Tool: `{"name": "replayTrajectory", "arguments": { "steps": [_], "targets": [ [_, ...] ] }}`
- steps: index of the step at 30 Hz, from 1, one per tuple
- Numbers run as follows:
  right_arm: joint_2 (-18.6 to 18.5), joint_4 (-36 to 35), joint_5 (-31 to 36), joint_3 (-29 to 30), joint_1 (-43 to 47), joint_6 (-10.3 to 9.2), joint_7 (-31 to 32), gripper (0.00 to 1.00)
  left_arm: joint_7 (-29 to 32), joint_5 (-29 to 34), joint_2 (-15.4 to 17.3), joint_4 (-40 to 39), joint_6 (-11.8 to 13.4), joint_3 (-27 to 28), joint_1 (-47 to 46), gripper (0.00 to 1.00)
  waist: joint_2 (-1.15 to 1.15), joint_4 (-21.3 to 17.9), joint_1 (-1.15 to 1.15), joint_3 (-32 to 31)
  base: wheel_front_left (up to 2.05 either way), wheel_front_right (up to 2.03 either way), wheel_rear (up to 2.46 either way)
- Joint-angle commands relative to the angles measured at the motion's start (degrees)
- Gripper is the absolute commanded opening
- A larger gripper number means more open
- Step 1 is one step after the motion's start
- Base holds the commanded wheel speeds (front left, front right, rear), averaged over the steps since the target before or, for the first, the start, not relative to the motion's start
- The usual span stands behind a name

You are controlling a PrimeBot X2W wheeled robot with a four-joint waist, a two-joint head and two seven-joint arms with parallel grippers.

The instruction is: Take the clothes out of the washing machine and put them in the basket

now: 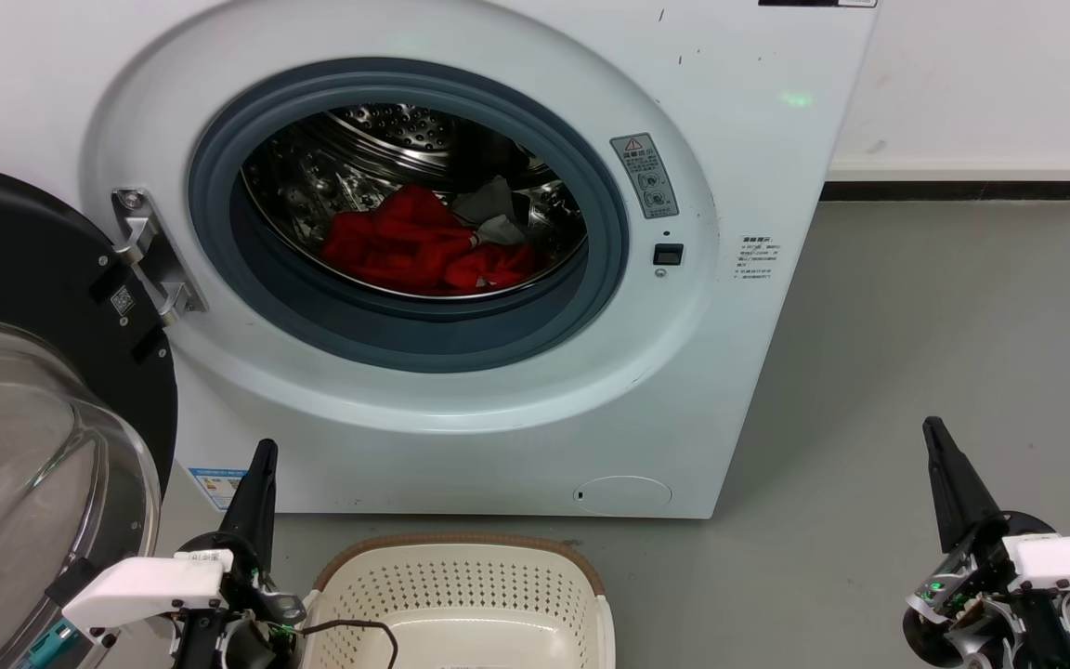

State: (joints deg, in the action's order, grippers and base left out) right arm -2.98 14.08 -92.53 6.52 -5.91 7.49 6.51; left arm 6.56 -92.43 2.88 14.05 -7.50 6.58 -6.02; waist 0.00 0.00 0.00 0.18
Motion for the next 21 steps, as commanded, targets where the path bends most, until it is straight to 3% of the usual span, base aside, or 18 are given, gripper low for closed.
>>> {"name": "replayTrajectory", "arguments": {
  "steps": [1,21],
  "targets": [
    [0.2,0.1,0.4,0.0,-0.8,0.0,0.0,0.0,0.0,0.1,-0.1,0.0,-0.2,0.0,-0.5,0.0,0.0,0.0,0.0,0.0,0.0,0.0,0.0],
    [0.2,0.1,0.4,0.0,-0.8,0.0,0.0,0.0,0.0,0.1,-0.1,0.0,-0.2,0.0,-0.5,0.0,0.0,0.0,0.0,0.0,0.0,0.0,0.0]
  ]
}}
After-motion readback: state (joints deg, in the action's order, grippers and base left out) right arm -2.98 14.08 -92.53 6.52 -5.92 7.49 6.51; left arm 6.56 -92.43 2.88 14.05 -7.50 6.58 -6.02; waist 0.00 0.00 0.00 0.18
